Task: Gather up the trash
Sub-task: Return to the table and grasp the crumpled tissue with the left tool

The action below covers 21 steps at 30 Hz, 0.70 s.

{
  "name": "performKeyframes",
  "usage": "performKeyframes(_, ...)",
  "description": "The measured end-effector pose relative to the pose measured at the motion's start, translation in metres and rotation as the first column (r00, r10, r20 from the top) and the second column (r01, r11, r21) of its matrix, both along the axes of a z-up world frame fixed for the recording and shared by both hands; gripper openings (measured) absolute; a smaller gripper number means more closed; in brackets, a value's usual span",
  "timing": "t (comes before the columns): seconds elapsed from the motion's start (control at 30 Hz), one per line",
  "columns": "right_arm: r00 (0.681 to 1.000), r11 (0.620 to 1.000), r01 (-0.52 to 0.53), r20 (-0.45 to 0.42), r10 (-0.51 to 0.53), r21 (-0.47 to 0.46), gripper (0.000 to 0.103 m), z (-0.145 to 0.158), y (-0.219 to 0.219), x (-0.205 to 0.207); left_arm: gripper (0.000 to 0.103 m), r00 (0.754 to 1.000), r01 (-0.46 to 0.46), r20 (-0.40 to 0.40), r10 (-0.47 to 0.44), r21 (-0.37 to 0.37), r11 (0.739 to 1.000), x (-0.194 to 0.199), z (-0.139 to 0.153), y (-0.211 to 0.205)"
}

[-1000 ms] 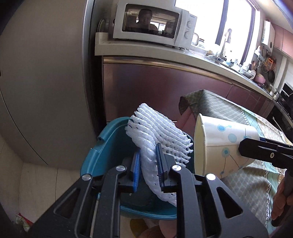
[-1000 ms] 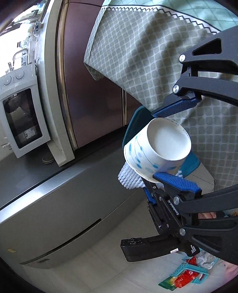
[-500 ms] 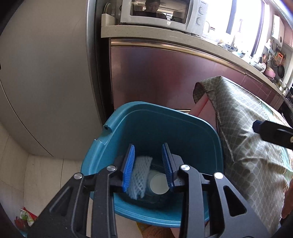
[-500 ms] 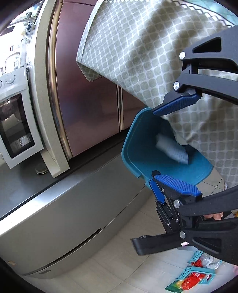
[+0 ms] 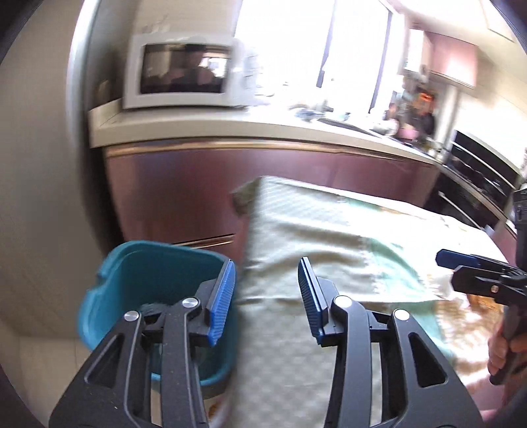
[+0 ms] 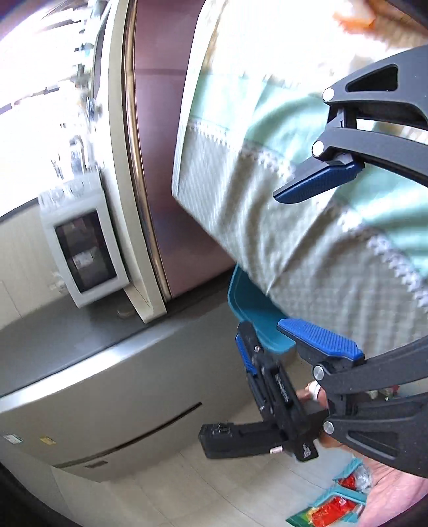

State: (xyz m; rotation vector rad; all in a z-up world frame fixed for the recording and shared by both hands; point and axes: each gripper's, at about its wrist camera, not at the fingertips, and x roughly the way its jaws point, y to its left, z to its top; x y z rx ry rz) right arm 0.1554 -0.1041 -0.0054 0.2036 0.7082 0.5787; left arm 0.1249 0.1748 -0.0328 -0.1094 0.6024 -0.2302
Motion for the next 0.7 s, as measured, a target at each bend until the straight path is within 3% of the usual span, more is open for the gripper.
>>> performKeyframes(0.17, 0.977, 0.976, 0.215, 0.009, -0.215, -0.015, 0.07, -0.001, -0.082, -0.039, 0.046, 0.985, 0.174, 0.008, -0.174, -0.007, 0.985, -0.01, 0.004, -0.071)
performKeyframes(0.4, 0.881, 0.879, 0.472, 0.061, -0.469, -0.069, 0.07, -0.002, -0.18, -0.075, 0.05, 0.935, 0.352, -0.047, -0.352, -0.013, 0.936, -0.016, -0.01, -0.169)
performKeyframes(0.57, 0.828, 0.822, 0.56, 0.073, -0.556, -0.1, 0.072, -0.01, -0.22, -0.082, 0.054, 0.906, 0.416, -0.082, -0.415, -0.003, 0.909, -0.012, -0.021, -0.22)
performKeyframes(0.7, 0.82, 0.813, 0.572, 0.053, -0.569, -0.107, 0.072, -0.02, -0.232, -0.079, 0.056, 0.896, 0.43, -0.117, -0.427, 0.0, 0.903, 0.001, -0.03, -0.244)
